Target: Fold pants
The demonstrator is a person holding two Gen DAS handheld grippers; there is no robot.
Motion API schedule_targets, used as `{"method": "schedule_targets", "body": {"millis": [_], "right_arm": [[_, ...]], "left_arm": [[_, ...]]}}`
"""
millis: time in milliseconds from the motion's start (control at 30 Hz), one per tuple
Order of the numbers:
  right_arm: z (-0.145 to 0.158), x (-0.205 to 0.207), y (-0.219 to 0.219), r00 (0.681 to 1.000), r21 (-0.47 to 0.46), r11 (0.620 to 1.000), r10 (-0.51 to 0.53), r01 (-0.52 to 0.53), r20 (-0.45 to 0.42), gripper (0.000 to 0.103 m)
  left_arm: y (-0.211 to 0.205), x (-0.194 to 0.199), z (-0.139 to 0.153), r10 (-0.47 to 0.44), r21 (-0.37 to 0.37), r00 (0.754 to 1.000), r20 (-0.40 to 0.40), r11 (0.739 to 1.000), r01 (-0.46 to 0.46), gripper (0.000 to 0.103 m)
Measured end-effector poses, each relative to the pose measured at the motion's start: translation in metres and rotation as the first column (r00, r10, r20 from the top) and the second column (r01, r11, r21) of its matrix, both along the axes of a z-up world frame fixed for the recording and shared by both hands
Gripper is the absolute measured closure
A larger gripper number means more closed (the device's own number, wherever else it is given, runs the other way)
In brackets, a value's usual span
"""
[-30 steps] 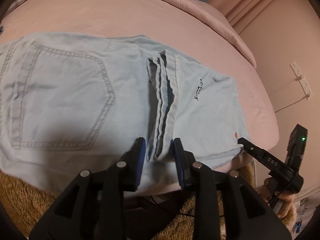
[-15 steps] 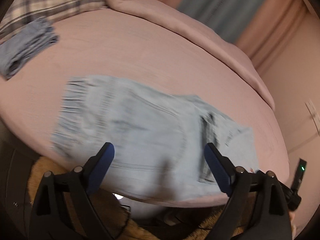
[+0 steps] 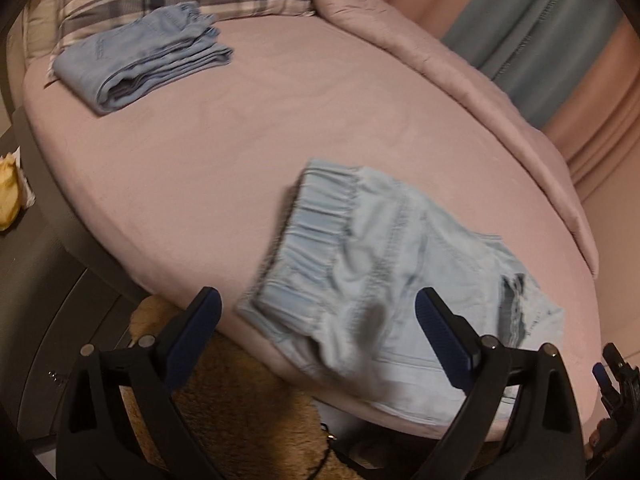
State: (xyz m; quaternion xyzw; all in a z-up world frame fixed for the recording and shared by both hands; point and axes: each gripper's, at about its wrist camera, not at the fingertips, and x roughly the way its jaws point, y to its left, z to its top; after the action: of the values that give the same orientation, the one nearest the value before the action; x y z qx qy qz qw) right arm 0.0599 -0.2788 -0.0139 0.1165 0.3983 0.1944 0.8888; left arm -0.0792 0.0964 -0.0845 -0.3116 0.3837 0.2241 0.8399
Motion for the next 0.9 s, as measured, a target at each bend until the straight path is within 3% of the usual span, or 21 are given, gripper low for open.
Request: {"method": "schedule_targets", "body": {"millis": [400,500,667,900], "right_arm": [[-0.034,-0.009,0.016,0.992,0.014,0.998,0.059,-0.058,-0.111,0.011],[-0.036,-0.008,0.017,0.991,0.018,0.998,0.066,-0.064,-0.120,0.011],[-0.040,-0.007,0.019,0.987,0.030,0.997,0.079,-0.075,-0.137,0.011],[-0.043,-0.007,0.023,0.983,0.047,0.995,0.098,-0.091,-0.153,0.011]], "left_arm": [[0.010,0.006,-0.029,-0.009,-0.083,1.000,-0.030,0.997,0.007,0.007],[0.012,0.006,-0.029,-0.012,-0.094,1.000,-0.014,0.996,0.011,0.015],[0.012,0.002,-0.030,-0.006,-0.101,1.000,-0.008,0.995,0.005,0.018],[0.009,0.004,-0.027,-0.015,-0.111,1.000,0.016,0.994,0.017,0.052]]}}
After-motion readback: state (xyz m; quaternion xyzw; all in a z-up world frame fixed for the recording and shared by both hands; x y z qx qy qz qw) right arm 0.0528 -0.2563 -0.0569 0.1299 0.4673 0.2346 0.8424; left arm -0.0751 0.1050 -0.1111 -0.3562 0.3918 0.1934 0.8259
